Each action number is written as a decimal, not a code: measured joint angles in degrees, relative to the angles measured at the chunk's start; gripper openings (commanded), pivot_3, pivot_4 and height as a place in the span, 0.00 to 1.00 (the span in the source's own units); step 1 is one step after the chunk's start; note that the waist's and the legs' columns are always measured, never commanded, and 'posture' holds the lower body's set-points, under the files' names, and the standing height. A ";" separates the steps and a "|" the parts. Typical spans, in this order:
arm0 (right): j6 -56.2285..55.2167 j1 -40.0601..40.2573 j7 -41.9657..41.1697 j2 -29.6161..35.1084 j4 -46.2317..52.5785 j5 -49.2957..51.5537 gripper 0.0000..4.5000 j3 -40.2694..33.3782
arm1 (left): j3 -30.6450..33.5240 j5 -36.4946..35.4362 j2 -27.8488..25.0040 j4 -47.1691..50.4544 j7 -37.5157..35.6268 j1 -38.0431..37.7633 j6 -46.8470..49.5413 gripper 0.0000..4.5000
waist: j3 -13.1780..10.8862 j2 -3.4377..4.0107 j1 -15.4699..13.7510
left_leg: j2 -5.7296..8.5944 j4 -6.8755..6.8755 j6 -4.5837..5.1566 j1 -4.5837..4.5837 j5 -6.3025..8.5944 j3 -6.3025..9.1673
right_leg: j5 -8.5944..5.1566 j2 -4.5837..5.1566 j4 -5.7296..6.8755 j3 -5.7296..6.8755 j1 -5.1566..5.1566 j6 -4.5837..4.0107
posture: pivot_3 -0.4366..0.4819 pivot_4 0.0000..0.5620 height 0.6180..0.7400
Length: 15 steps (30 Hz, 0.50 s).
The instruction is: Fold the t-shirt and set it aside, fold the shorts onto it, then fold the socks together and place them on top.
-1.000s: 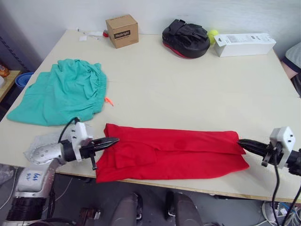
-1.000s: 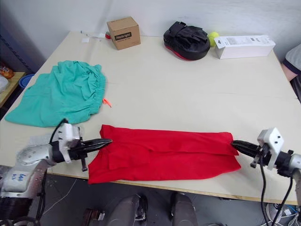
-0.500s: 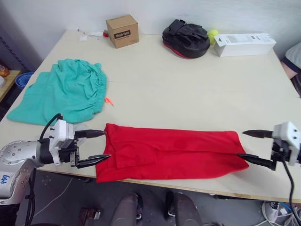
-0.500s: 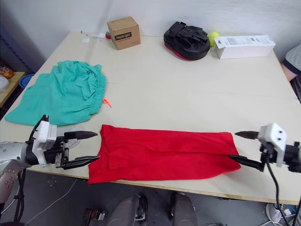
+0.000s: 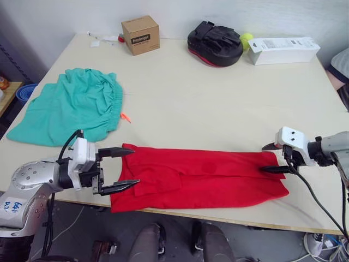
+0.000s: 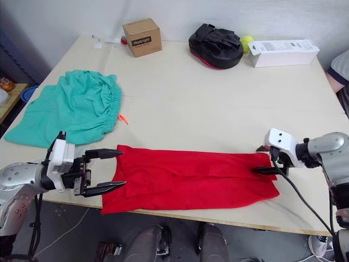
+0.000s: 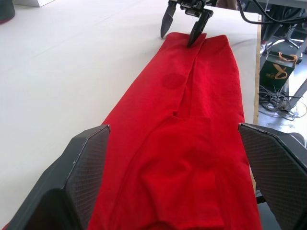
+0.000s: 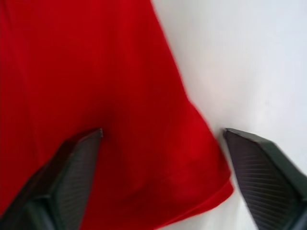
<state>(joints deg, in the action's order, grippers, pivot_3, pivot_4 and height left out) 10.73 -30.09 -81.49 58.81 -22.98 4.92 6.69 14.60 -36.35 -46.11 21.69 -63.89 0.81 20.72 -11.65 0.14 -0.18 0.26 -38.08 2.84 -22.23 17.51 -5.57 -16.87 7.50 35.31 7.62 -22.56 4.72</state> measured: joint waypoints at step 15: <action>-14.39 -21.91 3.38 -8.87 -24.48 -11.40 0.01 8.33 | -0.61 0.40 1.44 0.36 3.08 0.32 -0.13 1.00 | -0.01 0.01 1.02 | 0.00 -0.04 -0.10 0.04 -0.07 -0.07 | 0.00 -0.03 0.14 -0.05 -0.05 0.00 | 0.48 0.27 1.00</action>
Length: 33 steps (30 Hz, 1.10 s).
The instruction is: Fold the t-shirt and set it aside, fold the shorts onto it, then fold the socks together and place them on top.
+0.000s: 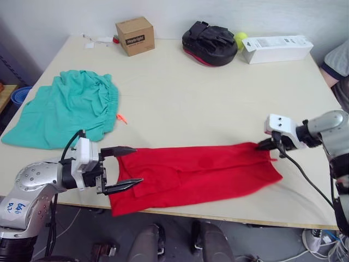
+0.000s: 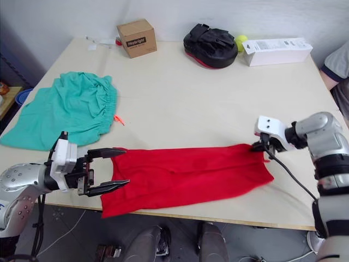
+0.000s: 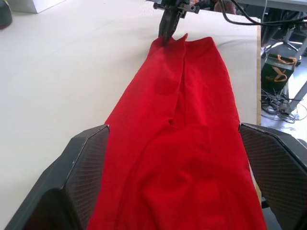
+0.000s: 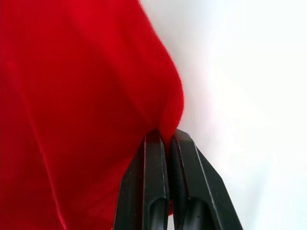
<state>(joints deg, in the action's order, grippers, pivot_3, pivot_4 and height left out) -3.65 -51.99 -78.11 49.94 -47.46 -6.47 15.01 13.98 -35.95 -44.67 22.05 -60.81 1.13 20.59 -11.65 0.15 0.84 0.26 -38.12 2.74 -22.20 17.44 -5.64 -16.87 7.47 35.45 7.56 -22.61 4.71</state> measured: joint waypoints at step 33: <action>57.52 22.17 4.03 10.18 21.46 23.73 1.00 -28.53 | -12.76 12.94 3.02 -28.66 0.18 25.20 -0.11 1.00 | 0.00 0.01 -0.76 | -0.01 0.01 0.04 -0.08 -0.14 0.13 | 0.00 0.01 0.07 0.10 0.02 0.00 | 0.48 0.27 1.00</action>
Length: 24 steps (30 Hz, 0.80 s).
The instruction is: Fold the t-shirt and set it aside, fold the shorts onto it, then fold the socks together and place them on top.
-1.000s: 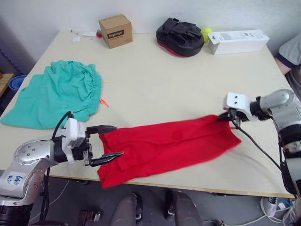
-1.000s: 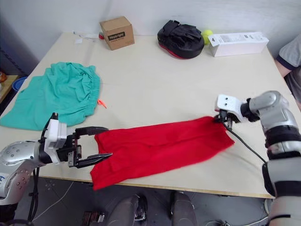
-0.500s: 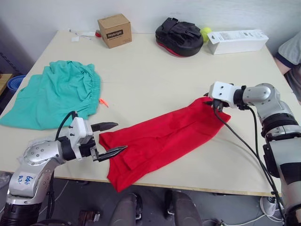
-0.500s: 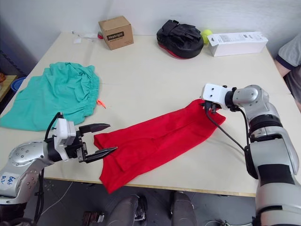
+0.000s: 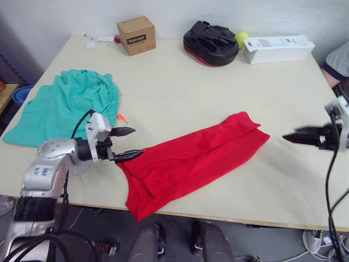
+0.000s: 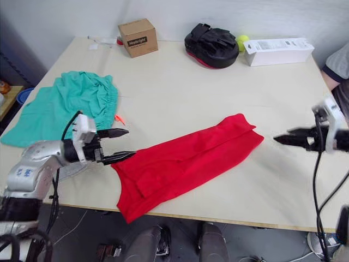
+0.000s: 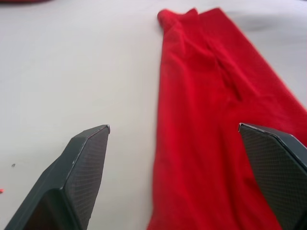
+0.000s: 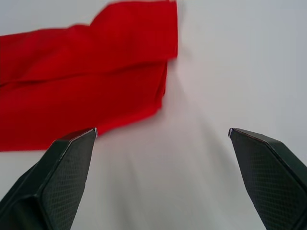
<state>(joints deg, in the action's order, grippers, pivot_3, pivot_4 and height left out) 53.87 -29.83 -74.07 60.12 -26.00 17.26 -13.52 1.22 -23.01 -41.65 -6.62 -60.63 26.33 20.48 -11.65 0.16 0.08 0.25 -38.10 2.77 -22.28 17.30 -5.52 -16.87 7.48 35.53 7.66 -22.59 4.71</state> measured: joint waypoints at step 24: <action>12.95 7.55 33.65 -21.94 25.59 7.94 1.00 -9.03 | -11.83 12.57 7.03 -22.09 -9.61 17.57 4.27 1.00 | 0.32 -0.55 0.11 | 0.05 -0.04 0.02 0.09 0.00 -0.07 | 0.03 0.01 0.10 -0.11 0.03 0.05 | 0.48 0.27 1.00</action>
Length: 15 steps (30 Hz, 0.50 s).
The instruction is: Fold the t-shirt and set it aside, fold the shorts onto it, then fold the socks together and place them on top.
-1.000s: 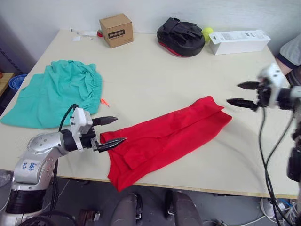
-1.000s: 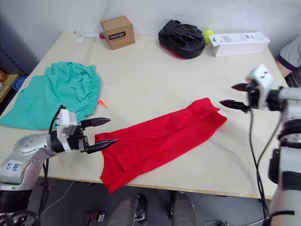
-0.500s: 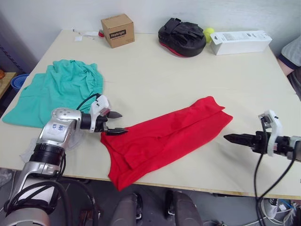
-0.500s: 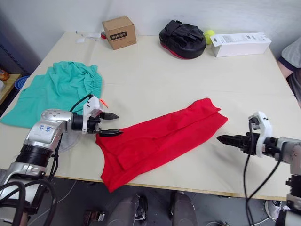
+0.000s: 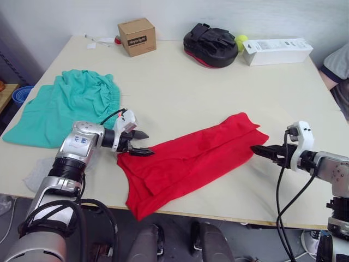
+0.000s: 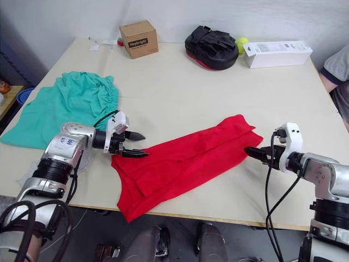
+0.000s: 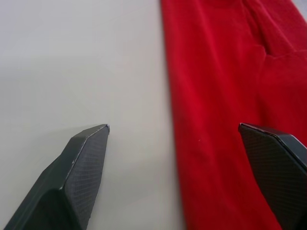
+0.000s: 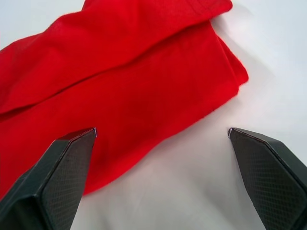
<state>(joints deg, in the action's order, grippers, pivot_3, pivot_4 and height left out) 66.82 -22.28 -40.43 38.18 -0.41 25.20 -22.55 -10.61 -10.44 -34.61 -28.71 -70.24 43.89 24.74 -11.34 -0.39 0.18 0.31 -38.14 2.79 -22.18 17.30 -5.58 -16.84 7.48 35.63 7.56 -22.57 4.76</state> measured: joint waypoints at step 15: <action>-1.69 -4.39 3.37 -3.35 -3.10 0.19 0.38 4.68 | 0.42 -0.38 0.69 5.76 0.41 -4.23 5.15 0.00 | 0.09 -0.14 0.83 | -0.03 0.08 -0.01 0.03 0.01 0.02 | -0.01 -0.02 0.01 0.00 0.00 -0.02 | 0.48 0.27 1.00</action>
<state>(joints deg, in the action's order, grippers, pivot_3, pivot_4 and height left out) 65.12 -26.67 -37.06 34.82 -3.52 25.38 -17.87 -10.19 -10.83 -33.93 -22.95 -69.83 39.66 29.89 -11.25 -0.53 1.02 0.27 -38.06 2.79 -22.15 17.31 -5.56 -16.85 7.46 35.64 7.56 -22.57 4.74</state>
